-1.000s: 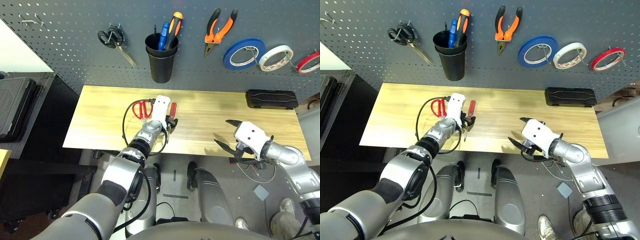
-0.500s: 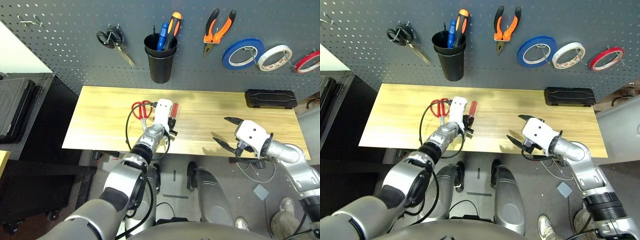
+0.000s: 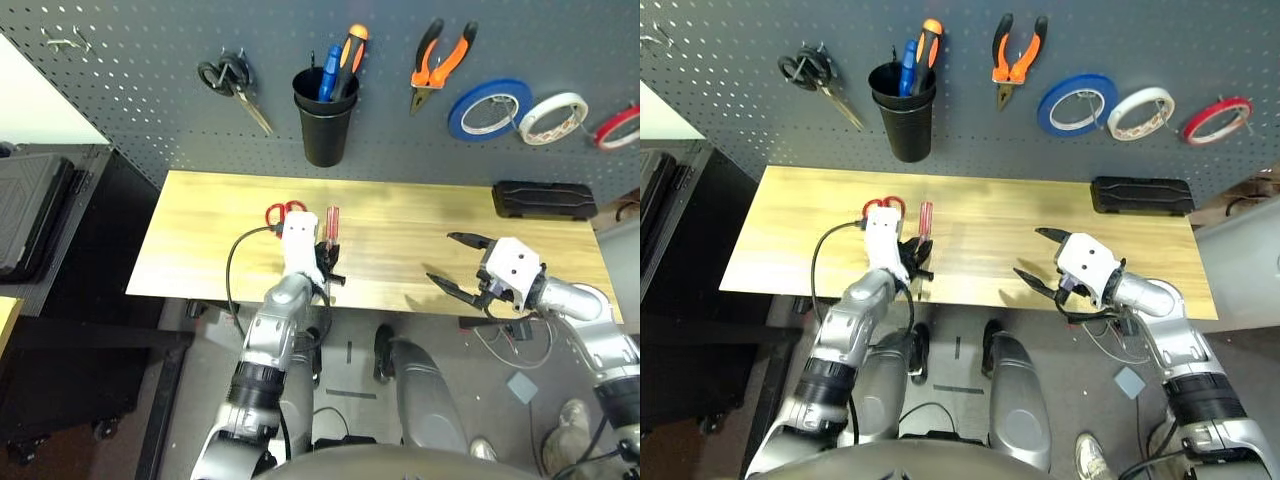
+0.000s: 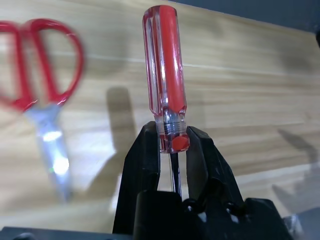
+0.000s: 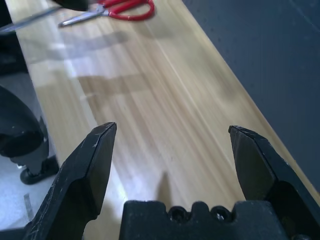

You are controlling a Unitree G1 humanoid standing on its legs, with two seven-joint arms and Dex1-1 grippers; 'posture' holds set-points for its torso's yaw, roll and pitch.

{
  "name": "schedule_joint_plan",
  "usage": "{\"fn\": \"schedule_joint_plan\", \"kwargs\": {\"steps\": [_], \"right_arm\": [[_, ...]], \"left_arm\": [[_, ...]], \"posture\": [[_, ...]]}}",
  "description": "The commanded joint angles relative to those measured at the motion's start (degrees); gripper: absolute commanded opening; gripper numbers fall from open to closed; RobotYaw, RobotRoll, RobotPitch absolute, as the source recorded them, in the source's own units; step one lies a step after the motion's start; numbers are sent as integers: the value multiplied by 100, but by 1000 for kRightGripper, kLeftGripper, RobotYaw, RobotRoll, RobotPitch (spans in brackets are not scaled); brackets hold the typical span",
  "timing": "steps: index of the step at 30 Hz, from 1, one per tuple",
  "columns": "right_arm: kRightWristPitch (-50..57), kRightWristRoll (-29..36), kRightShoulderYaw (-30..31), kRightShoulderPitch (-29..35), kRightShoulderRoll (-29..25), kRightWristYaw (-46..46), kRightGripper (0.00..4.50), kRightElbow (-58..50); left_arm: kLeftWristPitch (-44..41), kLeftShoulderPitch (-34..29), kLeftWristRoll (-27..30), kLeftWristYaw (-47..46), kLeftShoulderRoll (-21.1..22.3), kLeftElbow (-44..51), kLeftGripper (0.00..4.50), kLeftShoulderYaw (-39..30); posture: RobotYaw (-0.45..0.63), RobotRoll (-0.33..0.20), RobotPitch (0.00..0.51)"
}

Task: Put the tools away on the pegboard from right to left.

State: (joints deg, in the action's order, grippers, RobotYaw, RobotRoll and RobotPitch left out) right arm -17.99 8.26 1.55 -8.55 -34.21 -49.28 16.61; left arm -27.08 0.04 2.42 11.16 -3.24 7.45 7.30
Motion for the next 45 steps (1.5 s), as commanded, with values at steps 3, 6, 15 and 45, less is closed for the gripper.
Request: {"fn": "schedule_joint_plan", "kwargs": {"steps": [3, 6, 15, 45], "right_arm": [[-80, 650, -387, -142, 273, -179, 4500, 395], [-39, 899, -547, -310, 273, -425, 4500, 638], [-615, 1497, -1074, -1327, 99, -1676, 4500, 1926], [2671, 3467, -2405, -1096, -597, -2103, 4500, -719]], "left_arm": [[846, -780, 167, 160, 134, 819, 789, 145], [1280, -1038, 310, 277, 240, 1202, 789, 169], [852, -305, 873, 110, 339, 2525, 789, -253], [-634, 4406, 2185, -143, 1292, 1598, 789, -1555]], "posture": [[369, 0, 286], [394, 0, 276], [398, 0, 247], [201, 0, 223]]}}
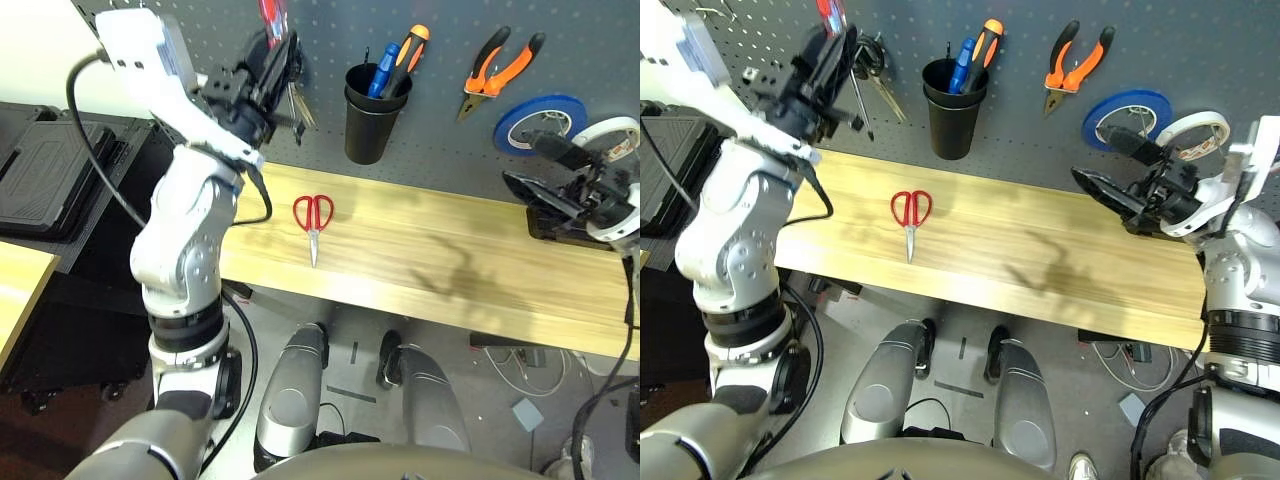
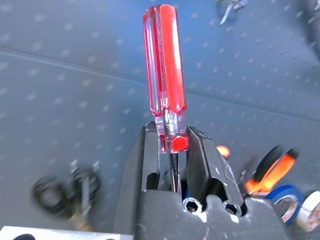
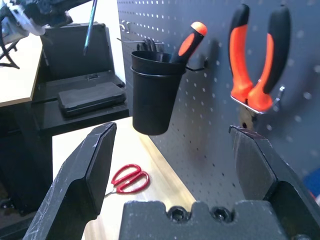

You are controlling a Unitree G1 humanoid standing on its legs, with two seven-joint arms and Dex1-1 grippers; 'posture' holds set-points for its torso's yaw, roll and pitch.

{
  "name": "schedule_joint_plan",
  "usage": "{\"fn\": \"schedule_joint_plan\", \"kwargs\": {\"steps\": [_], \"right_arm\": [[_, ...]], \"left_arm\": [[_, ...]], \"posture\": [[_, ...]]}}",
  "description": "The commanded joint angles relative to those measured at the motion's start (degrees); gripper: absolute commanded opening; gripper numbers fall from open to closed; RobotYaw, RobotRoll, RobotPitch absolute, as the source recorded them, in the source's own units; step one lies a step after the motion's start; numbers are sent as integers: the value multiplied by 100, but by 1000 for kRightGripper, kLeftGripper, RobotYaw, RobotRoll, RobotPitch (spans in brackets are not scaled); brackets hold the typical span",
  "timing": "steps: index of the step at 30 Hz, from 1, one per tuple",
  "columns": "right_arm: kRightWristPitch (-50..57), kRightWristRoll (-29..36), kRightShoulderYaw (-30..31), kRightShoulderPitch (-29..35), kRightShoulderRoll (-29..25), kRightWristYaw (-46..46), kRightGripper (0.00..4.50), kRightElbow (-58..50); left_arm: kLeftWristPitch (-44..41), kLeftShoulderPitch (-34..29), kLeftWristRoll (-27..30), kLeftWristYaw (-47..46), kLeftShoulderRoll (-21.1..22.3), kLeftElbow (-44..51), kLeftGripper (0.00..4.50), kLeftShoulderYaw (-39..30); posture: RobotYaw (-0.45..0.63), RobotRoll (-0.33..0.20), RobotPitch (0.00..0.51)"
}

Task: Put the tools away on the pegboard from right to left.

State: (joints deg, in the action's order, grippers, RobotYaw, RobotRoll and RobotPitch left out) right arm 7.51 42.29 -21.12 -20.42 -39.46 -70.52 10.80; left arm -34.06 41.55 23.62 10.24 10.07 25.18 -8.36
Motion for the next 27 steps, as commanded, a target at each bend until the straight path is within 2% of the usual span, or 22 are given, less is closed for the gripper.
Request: {"fn": "schedule_joint_plan", "kwargs": {"steps": [1, 6, 13, 27], "right_arm": [[137, 63, -144, 93, -75, 25, 4500, -162], [168, 21, -88, 83, 27, 201, 4500, -364], [99, -55, -18, 139, 211, 437, 4500, -609], [-89, -201, 48, 206, 517, 820, 4500, -951]], "left_arm": [[86, 325, 54, -59, -46, -230, 789, 16], [375, 891, -14, -196, -267, -853, 789, 10], [970, 1362, -218, -169, -413, -1734, 789, 92], [2004, 1178, -809, 132, -605, -2930, 789, 603]], "posture": [[200, 0, 223], [191, 0, 227], [167, 0, 228], [134, 0, 234]]}}
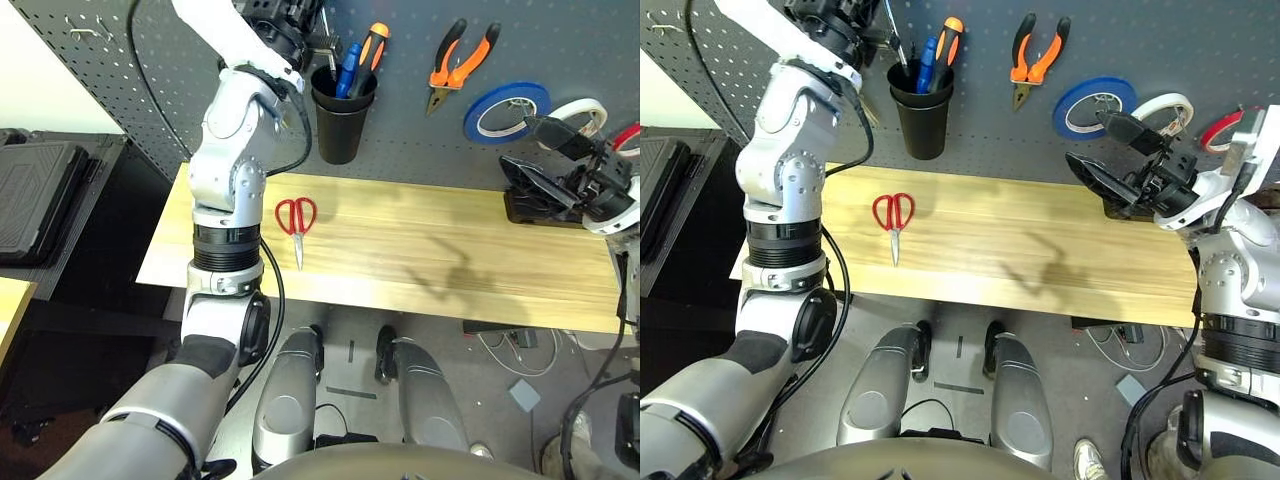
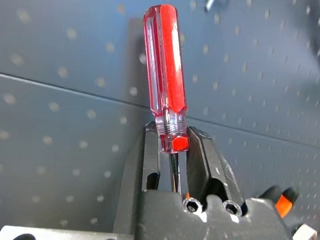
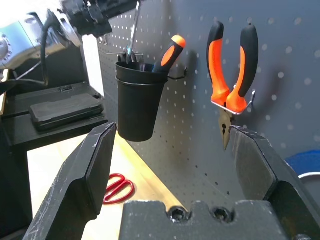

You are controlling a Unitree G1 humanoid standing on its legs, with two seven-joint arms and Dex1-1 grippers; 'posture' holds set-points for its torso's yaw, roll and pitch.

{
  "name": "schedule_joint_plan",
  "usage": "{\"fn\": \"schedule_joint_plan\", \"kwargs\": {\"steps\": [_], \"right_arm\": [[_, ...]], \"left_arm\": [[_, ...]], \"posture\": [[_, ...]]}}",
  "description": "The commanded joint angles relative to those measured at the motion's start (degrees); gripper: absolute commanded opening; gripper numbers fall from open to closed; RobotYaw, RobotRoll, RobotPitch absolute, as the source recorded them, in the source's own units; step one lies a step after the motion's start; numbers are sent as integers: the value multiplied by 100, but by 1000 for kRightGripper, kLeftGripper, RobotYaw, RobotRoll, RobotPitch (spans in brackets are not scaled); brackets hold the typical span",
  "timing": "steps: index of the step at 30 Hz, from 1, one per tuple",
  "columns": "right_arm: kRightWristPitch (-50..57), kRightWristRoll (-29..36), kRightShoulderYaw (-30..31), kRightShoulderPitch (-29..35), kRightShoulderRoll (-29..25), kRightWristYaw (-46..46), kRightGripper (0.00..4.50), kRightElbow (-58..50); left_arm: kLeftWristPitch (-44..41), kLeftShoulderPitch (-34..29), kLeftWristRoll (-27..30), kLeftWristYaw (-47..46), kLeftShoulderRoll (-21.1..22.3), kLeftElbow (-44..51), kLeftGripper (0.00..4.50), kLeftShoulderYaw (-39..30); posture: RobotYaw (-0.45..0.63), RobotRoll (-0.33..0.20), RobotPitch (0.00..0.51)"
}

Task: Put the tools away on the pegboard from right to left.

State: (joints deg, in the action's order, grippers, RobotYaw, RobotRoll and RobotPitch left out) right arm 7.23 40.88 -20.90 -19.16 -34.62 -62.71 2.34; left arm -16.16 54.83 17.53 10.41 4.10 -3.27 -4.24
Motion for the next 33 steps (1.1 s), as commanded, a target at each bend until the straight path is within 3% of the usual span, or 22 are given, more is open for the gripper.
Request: {"fn": "schedule_joint_plan", "kwargs": {"steps": [1, 5, 15, 25, 30, 33], "right_arm": [[-65, -66, 32, 70, 45, 55, 4500, -113], [-83, -103, 65, 46, 102, 98, 4500, -130], [-241, -212, 130, -21, 156, -21, 4500, 77], [-256, -222, 302, 138, 168, -273, 4500, 113], [-261, -318, 441, 325, 207, -378, 4500, 109], [-489, -848, 804, 506, 218, -325, 4500, 250]], "left_arm": [[246, -188, -237, 118, -1, -114, 789, 208], [350, -349, -443, 228, 106, -147, 789, 349], [113, -470, -378, 282, 190, 276, 4483, 301], [-1007, -1202, -66, 220, 743, 2108, 4483, 49], [-1702, -1908, 165, 114, 898, 3012, 4483, -43], [-2137, -2843, 145, 17, 945, 3531, 4483, 77]], "posture": [[134, 0, 234], [136, 0, 235], [163, 0, 229], [206, 0, 234], [230, 0, 238], [250, 0, 245]]}}
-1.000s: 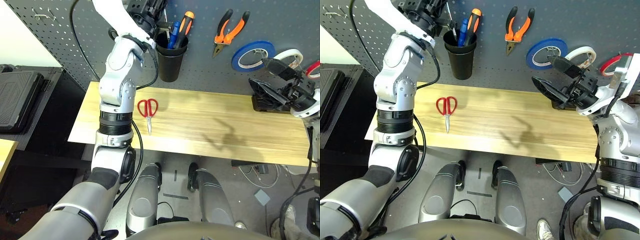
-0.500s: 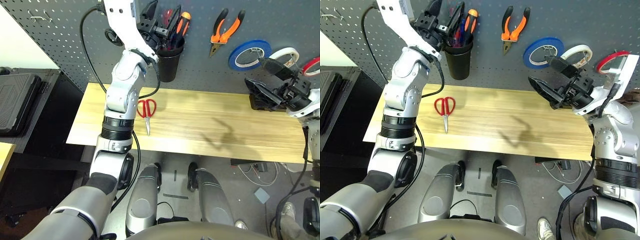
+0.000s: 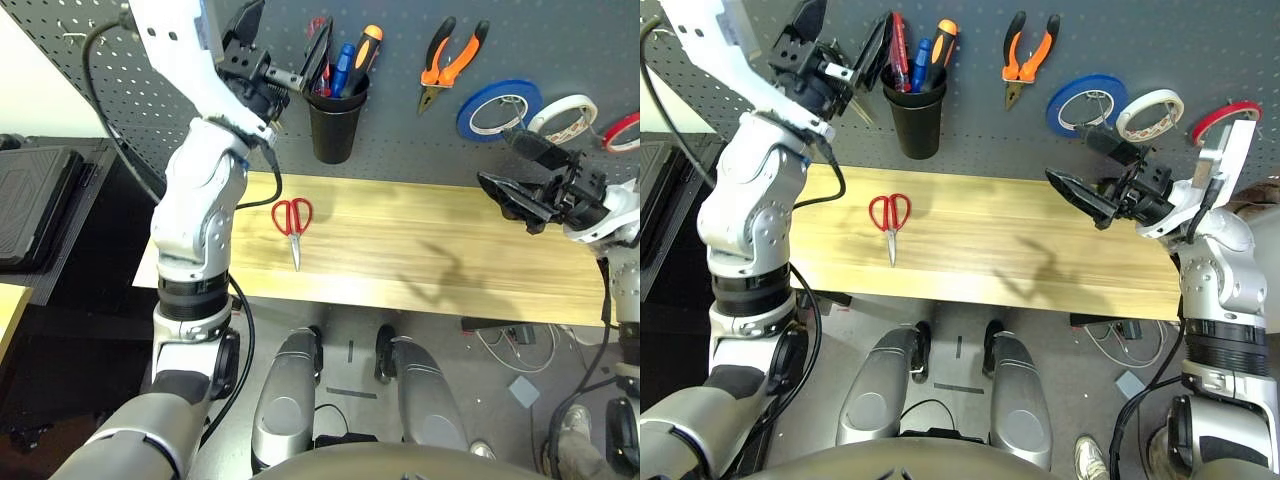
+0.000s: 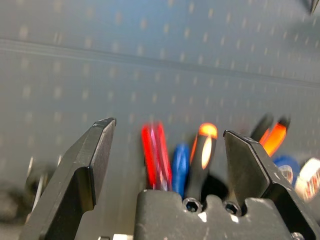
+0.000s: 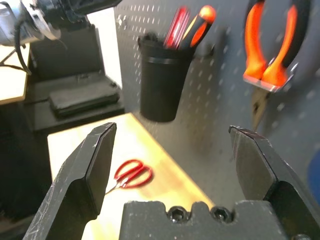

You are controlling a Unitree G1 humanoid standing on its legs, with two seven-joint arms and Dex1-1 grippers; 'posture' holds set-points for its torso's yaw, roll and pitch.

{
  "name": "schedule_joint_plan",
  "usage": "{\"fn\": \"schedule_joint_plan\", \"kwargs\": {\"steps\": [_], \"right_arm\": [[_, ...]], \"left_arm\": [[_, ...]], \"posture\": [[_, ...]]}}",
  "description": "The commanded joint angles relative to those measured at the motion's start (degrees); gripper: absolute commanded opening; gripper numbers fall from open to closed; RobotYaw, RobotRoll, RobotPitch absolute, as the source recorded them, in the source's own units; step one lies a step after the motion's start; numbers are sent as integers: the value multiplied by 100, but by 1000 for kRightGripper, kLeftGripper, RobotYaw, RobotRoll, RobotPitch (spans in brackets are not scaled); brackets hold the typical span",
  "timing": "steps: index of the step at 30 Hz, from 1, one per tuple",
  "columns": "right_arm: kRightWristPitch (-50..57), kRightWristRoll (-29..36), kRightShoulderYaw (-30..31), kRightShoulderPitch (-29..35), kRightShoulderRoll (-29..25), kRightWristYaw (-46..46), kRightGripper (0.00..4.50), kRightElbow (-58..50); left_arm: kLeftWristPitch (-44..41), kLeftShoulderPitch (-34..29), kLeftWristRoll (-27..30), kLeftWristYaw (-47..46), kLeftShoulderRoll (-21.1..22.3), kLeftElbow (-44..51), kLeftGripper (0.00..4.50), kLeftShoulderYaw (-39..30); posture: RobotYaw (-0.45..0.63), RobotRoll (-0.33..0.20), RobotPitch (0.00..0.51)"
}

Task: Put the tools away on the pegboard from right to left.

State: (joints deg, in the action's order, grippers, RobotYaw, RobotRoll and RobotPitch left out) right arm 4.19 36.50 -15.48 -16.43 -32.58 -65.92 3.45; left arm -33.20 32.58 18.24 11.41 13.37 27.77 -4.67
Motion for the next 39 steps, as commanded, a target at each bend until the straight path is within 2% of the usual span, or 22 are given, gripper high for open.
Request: {"fn": "schedule_joint_plan", "kwargs": {"steps": [1, 4, 7, 9, 16, 20, 26, 32, 39], "right_arm": [[-273, -605, 392, 260, 33, 48, 4500, 182], [-404, -981, 628, 266, 95, 253, 4500, 265], [-336, -1529, 1070, 319, 252, 699, 4500, 279], [-291, -1790, 1257, 312, 339, 951, 4500, 303], [-528, -2861, 1868, -49, 769, 1931, 4500, 1151], [-797, -3350, 2154, -218, 832, 2220, 4500, 1564], [-780, -3671, 2379, -245, 1016, 2518, 4500, 1675], [-644, -3825, 2535, -195, 1212, 2733, 4500, 1377], [46, -3831, 2679, -150, 1258, 2799, 4500, 691]], "left_arm": [[-499, -865, 26, -97, 36, 508, 4483, 187], [-577, -1226, -103, -128, 71, 552, 4483, 341], [-1021, -1604, -395, -447, 50, 140, 4483, 526], [-985, -1717, -624, -506, 116, -61, 4483, 673], [-611, -1807, -1003, -824, -296, -1321, 4483, 746], [-234, -1670, -1146, -916, -480, -2217, 4483, 628], [452, -1308, -1375, -1108, -521, -3606, 4483, 395], [802, -754, -1539, -1326, -527, -4898, 4483, 226], [1428, -70, -1657, -1449, -603, -6548, 4483, 177]], "posture": [[255, 0, 247], [264, 0, 253], [267, 0, 256], [270, 0, 260], [272, 0, 275], [272, 0, 287], [265, 0, 300], [251, 0, 306], [230, 0, 309]]}}
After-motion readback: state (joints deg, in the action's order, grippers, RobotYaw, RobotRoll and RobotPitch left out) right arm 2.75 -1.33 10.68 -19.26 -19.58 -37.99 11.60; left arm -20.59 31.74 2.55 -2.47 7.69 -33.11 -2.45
